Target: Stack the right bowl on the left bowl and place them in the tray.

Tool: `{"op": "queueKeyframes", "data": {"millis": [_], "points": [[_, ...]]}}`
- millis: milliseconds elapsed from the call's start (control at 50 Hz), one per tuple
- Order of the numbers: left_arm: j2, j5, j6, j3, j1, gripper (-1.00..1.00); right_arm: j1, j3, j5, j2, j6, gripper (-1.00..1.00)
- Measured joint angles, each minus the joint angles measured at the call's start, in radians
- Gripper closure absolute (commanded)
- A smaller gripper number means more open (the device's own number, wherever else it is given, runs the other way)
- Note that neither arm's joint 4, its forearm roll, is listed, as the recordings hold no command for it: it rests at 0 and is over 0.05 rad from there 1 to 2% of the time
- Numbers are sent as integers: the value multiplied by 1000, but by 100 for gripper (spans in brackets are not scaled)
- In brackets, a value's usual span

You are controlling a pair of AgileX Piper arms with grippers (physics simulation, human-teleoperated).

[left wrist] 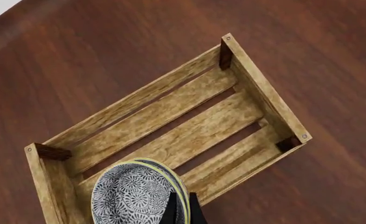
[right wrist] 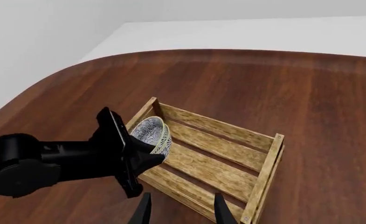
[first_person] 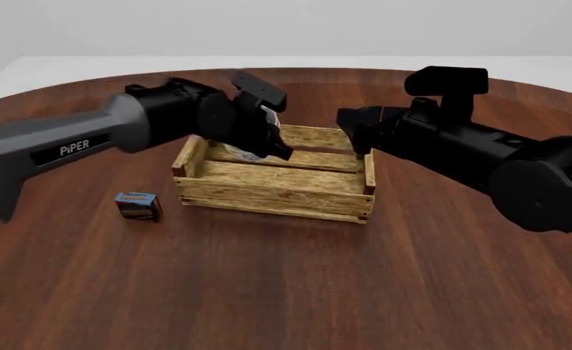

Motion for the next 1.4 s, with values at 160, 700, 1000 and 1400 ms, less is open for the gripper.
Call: {"op": "queueKeyframes", "data": {"millis": [160, 700, 1000, 1400], "points": [[55, 10, 0, -49, 7, 100, 0, 1, 0, -2, 0, -100], [180, -1, 27, -141, 36, 100, 2, 4, 3, -8, -1, -100], [241, -6, 38, -173, 38, 100, 2, 4, 3, -8, 0, -100], [303, -12, 56, -199, 50, 100, 1, 9, 6, -25, -1, -100]]}}
